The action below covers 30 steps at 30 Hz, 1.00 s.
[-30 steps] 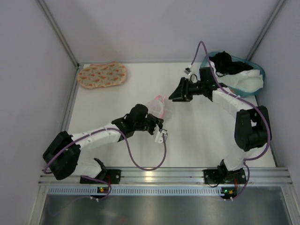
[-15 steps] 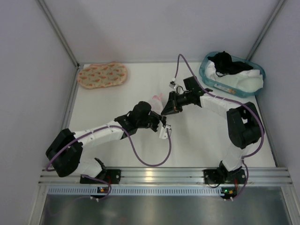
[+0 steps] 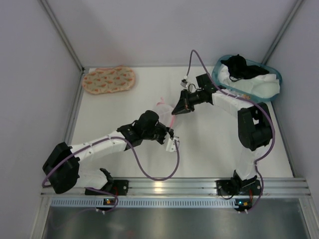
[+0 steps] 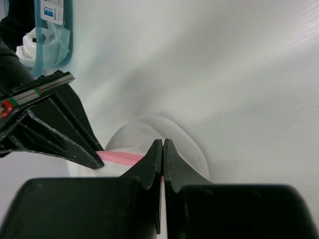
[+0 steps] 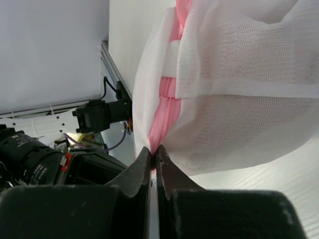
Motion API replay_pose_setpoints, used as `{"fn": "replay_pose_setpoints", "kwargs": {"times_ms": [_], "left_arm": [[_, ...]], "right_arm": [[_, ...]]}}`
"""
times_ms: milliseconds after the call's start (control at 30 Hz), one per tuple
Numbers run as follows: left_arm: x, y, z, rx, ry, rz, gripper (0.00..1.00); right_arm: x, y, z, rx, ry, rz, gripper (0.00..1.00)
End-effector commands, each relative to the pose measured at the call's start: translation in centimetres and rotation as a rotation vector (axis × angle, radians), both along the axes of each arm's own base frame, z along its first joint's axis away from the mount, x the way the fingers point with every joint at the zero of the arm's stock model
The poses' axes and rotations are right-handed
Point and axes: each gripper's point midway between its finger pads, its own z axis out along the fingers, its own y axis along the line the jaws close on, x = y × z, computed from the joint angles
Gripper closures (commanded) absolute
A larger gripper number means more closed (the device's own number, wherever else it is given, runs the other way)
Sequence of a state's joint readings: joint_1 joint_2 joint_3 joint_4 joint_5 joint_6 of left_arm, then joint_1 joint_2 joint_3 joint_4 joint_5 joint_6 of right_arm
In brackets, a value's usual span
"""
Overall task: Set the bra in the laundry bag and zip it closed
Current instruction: Zip the laundry bag at the center of the board.
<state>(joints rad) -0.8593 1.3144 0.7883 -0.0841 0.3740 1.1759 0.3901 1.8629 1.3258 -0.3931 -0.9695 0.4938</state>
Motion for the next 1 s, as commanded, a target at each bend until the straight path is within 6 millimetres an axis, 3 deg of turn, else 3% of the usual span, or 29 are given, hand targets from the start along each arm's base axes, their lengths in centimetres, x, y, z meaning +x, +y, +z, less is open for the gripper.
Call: {"fn": "replay_pose_setpoints", "kwargs": {"times_ms": [0, 200, 333, 367, 400, 433, 567, 600, 767, 967], "left_arm": [[-3.5, 0.8, -1.0, 0.026, 0.132, -0.053, 1.00], [-4.6, 1.4, -0.9, 0.038, 0.185, -0.032, 1.00], [-2.8, 0.9, -0.5, 0.031, 0.259, 0.114, 1.00], [-2.0, 0.2, 0.6, 0.006, 0.263, 0.144, 1.00], [-1.6, -0.1, 0.9, -0.008, 0.300, 0.188, 1.00], [-1.2, -0.3, 0.6, -0.004, 0.322, 0.209, 1.00], [0.0, -1.5, 2.2, -0.049, 0.353, 0.255, 1.00], [0.0, -1.6, 2.2, -0.053, 0.370, 0.266, 1.00], [1.1, -2.1, 2.6, -0.062, 0.366, 0.306, 1.00], [2.0, -2.6, 3.1, -0.074, 0.366, 0.334, 1.00]], "right_arm": [[3.2, 0.0, 2.5, 0.043, -0.126, -0.009, 1.00], [4.4, 0.9, 3.0, 0.075, -0.132, 0.033, 1.00], [5.0, 1.1, 3.8, 0.087, -0.150, 0.033, 0.97], [5.0, 1.1, 3.9, 0.087, -0.151, 0.033, 0.92], [5.0, 1.1, 4.0, 0.086, -0.154, 0.030, 0.77], [5.0, 0.9, 4.3, 0.082, -0.175, 0.032, 0.75], [4.5, 0.0, 4.9, 0.046, -0.223, 0.035, 0.45], [4.4, -0.3, 5.0, 0.036, -0.231, 0.033, 0.42], [3.1, -3.2, 4.8, -0.056, -0.231, 0.013, 0.38], [-0.1, -4.4, 3.0, -0.089, -0.170, 0.017, 0.38]]}}
